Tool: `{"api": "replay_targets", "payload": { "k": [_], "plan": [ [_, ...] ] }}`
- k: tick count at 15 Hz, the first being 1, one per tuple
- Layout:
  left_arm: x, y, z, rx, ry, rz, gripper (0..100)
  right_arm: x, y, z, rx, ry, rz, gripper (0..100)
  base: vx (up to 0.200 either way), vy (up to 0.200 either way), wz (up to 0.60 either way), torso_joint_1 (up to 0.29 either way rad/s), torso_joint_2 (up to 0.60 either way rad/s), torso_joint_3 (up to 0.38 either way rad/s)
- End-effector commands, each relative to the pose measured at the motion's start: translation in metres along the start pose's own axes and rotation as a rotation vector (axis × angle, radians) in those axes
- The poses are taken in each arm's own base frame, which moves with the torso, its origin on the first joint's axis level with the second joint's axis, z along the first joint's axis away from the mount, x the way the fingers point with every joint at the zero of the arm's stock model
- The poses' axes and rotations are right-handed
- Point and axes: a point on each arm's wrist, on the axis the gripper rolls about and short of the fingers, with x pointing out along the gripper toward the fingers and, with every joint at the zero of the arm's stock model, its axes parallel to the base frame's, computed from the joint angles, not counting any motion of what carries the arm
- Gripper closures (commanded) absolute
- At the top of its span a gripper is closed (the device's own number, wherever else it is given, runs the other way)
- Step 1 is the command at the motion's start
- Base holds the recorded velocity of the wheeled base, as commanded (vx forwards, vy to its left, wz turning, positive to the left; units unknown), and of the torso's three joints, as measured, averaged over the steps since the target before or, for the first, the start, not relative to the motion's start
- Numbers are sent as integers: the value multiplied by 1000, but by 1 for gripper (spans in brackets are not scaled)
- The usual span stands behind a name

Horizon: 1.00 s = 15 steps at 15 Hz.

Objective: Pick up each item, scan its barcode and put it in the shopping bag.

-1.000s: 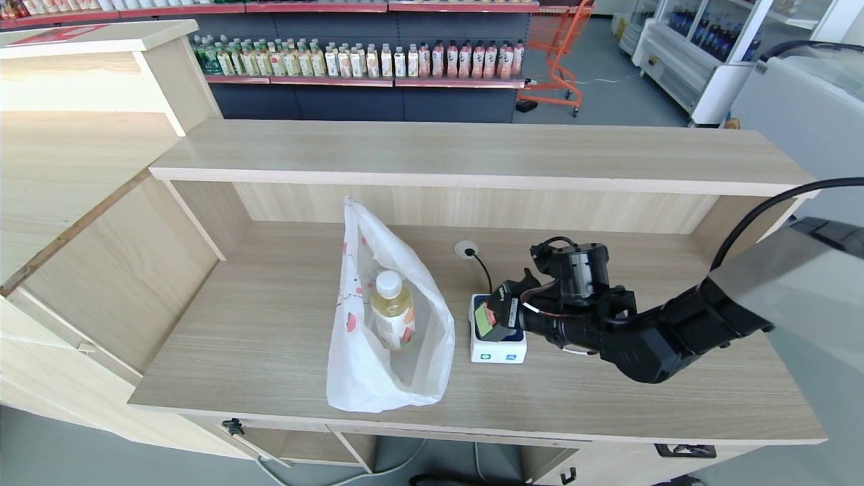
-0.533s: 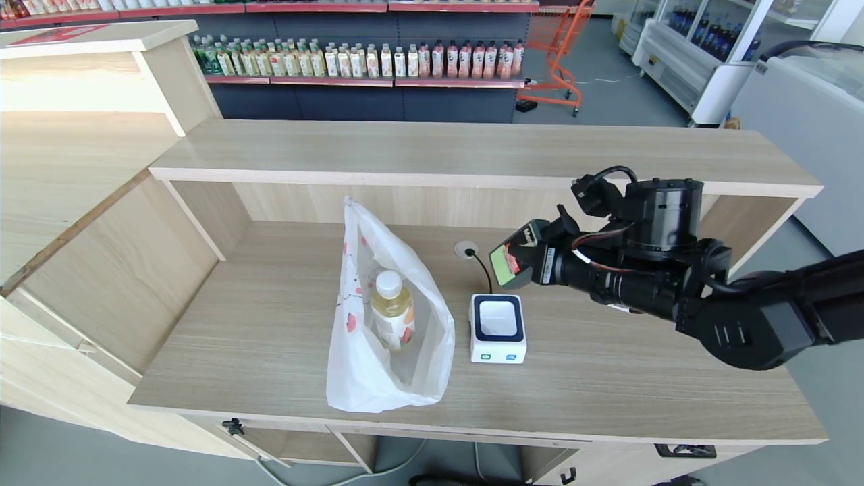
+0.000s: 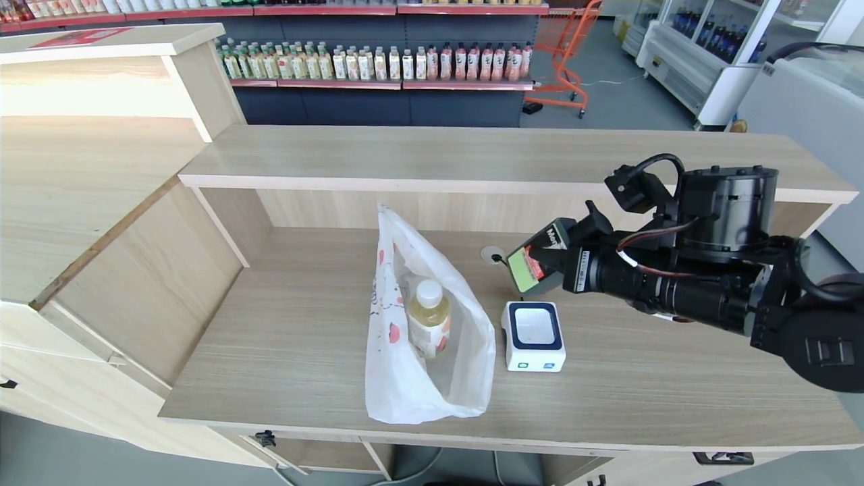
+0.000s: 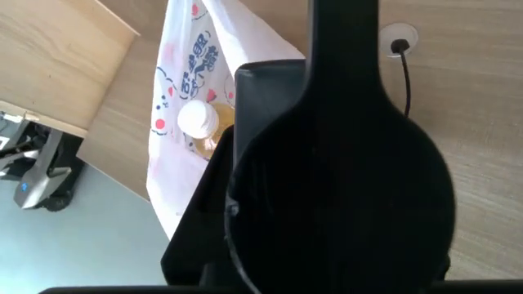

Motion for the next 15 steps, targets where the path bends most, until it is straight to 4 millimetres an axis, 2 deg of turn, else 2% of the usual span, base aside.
{"api": "replay_targets", "payload": {
  "k": [1, 4, 7, 9, 12, 15],
  "plan": [
    [0, 0, 0, -1, 0, 0, 0, 0, 2, -1, 10, 8, 5, 100, 0, 0, 0, 0, 0, 0],
    [0, 0, 0, -1, 0, 0, 0, 8, -3, -19, 34, 82, -11, 100, 0, 0, 0, 0, 0, 0],
    [0, 0, 0, -1, 0, 0, 0, 10, 7, -38, 41, 155, 81, 100, 0, 0, 0, 0, 0, 0],
    [0, 0, 0, -1, 0, 0, 0, 24, 13, -57, 28, 166, 109, 100, 0, 0, 0, 0, 0, 0],
    [0, 0, 0, -1, 0, 0, 0, 44, 9, -89, 22, 154, 179, 100, 0, 0, 0, 0, 0, 0],
    [0, 0, 0, -1, 0, 0, 0, 52, 1, -100, 28, 177, 179, 100, 0, 0, 0, 0, 0, 0]
  ]
}}
